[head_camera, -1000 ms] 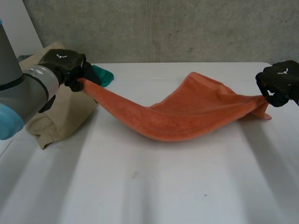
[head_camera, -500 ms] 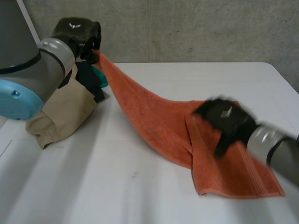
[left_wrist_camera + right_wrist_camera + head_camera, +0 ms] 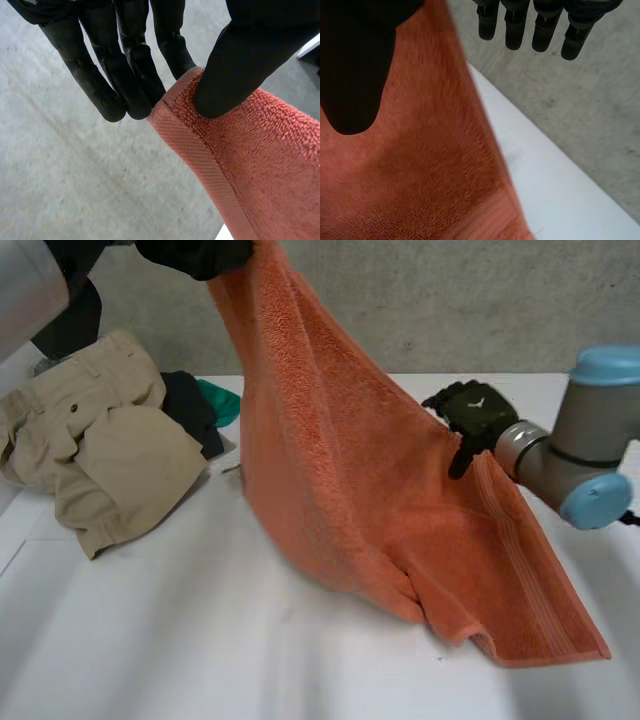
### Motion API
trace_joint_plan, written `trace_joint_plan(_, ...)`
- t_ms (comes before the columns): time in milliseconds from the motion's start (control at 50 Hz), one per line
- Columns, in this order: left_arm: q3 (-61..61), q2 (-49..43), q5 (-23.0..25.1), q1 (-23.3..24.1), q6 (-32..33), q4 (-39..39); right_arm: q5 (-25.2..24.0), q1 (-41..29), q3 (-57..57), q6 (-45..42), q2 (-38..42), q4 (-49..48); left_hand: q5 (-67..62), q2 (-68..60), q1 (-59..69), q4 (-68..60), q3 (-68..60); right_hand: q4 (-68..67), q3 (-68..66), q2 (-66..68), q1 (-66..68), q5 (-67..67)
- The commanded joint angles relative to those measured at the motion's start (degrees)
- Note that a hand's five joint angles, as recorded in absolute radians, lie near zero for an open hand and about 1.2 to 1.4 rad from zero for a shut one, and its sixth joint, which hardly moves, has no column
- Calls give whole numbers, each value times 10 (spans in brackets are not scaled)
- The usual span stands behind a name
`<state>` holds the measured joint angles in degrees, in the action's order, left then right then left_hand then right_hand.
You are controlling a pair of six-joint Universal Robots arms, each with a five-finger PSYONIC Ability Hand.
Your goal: Fold the laundry.
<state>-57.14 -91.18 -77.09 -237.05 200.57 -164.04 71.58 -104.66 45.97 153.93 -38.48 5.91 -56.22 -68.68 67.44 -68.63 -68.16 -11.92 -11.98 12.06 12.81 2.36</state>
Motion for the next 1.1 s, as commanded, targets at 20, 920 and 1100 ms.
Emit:
trace_joint_plan(20, -25, 15, 22, -4, 4, -19, 2, -9, -95, 16, 88, -20, -138, -113, 126, -114, -118, -562, -561, 561, 553, 557)
trace_joint_plan(920, -149, -246, -85, -159, -49, -160, -42, 83, 469, 23, -219, -242, -138, -113, 126, -114, -118, -681, -680, 679, 672, 676)
trace_joint_plan(1100, -190, -228, -84, -177, -33, -204, -28, 89, 420, 40, -181, -212, -138, -113, 126, -114, -118, -617, -617, 616, 608, 613)
